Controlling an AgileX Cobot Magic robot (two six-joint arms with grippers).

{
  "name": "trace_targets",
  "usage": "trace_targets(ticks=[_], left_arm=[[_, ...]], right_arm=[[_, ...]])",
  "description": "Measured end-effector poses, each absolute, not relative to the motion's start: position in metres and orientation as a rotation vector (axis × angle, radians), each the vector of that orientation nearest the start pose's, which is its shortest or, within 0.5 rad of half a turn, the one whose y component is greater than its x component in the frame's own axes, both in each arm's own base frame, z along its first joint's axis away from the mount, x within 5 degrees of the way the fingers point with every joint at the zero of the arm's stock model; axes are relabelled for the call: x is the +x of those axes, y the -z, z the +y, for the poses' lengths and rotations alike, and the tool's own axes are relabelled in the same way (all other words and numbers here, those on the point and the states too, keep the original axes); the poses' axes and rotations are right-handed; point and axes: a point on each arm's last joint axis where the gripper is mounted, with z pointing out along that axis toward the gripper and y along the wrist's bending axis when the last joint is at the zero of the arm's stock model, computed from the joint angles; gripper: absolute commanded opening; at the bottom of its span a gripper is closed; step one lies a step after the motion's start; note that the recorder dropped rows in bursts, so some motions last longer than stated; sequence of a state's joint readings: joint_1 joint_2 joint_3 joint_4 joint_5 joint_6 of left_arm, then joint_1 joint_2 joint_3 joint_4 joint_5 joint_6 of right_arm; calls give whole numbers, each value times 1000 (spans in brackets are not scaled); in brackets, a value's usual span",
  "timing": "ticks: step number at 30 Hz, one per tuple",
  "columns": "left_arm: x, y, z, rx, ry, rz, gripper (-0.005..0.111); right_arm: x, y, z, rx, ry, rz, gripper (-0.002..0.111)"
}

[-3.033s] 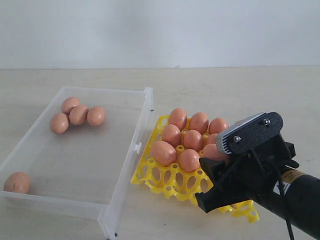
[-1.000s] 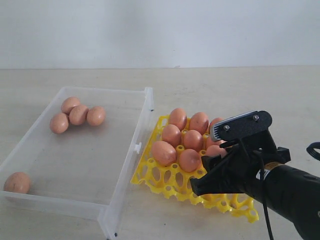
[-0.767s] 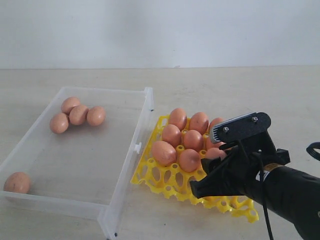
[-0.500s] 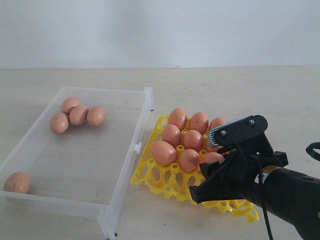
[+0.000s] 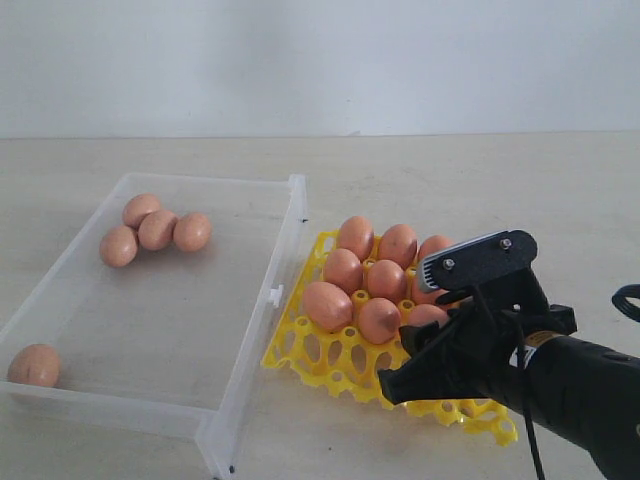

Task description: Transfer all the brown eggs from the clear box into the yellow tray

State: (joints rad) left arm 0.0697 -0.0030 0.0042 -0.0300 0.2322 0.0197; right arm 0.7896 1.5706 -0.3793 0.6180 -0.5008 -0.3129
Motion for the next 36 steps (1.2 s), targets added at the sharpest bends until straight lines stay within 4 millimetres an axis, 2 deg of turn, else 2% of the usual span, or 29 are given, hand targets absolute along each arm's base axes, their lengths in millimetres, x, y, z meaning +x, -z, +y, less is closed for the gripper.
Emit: trace_targets(ticks=[8, 9, 13, 19, 36], left_arm=[[55, -191, 3, -63, -39, 1716, -4], [55, -191, 3, -63, -39, 1716, -4], [55, -191, 3, -63, -39, 1716, -4], [55, -191, 3, -63, -39, 1716, -4], [55, -191, 3, -63, -39, 1716, -4]], right_arm=[[186, -136, 152, -410, -272, 2203, 40], [186, -136, 152, -408, -274, 2206, 42], [186, -135, 152, -390, -283, 2212, 65], [185, -135, 151, -357, -290, 2230, 58], [186, -137, 151, -343, -294, 2213, 58]])
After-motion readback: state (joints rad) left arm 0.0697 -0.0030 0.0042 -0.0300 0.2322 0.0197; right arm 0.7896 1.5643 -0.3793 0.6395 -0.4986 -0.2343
